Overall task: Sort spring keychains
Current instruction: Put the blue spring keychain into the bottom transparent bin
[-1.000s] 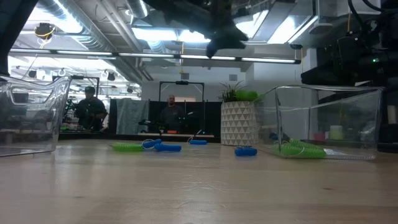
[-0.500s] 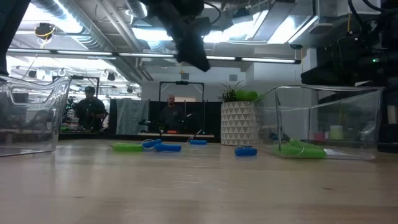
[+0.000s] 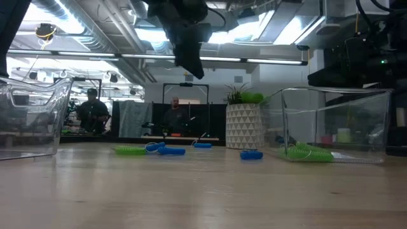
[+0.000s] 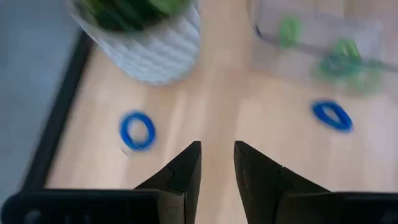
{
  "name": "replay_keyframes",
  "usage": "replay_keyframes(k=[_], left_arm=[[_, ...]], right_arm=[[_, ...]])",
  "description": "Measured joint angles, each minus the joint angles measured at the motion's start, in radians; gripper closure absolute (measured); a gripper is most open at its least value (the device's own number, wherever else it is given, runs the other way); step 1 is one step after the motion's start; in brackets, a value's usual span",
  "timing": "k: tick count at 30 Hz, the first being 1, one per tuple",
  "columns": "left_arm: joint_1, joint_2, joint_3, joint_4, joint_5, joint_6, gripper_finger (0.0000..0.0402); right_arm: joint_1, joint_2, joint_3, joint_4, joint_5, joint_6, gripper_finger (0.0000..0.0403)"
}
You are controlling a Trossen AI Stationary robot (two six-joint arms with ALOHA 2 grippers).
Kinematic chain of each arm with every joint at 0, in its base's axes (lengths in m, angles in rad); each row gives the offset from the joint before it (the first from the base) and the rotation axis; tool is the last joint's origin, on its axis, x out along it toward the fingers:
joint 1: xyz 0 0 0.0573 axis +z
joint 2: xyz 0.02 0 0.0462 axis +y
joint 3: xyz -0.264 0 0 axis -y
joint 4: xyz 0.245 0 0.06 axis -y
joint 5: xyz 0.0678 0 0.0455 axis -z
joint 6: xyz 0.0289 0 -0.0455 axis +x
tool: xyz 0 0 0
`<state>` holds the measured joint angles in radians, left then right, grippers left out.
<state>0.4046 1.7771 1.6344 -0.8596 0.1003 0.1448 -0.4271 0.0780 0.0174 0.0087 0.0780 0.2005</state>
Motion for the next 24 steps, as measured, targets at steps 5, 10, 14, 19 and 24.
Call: replay_keyframes(k=[5, 10, 14, 19, 24], left_arm=[[-0.03, 0.0, 0.0, -0.175, 0.003, 0.0, 0.0309], [-0.079, 0.0, 0.0, -0.303, 0.025, 0.0, 0.0311], [-0.122, 0.0, -0.001, -0.354, 0.05, -0.001, 0.0313], [-0.182, 0.001, -0.001, -0.368, 0.049, -0.001, 0.0313], [-0.23, 0.001, -0.001, -0.371, 0.048, 0.0, 0.0313]], right_arm=[[0.0, 0.0, 0.0, 0.0, 0.0, 0.0, 0.0276], [0.0, 0.0, 0.0, 0.0, 0.0, 0.0, 0.0276], [0.0, 0.0, 0.0, 0.0, 0.0, 0.0, 0.0276], [0.0, 0.0, 0.0, 0.0, 0.0, 0.0, 0.0276], [0.0, 0.0, 0.0, 0.0, 0.0, 0.0, 0.0276]])
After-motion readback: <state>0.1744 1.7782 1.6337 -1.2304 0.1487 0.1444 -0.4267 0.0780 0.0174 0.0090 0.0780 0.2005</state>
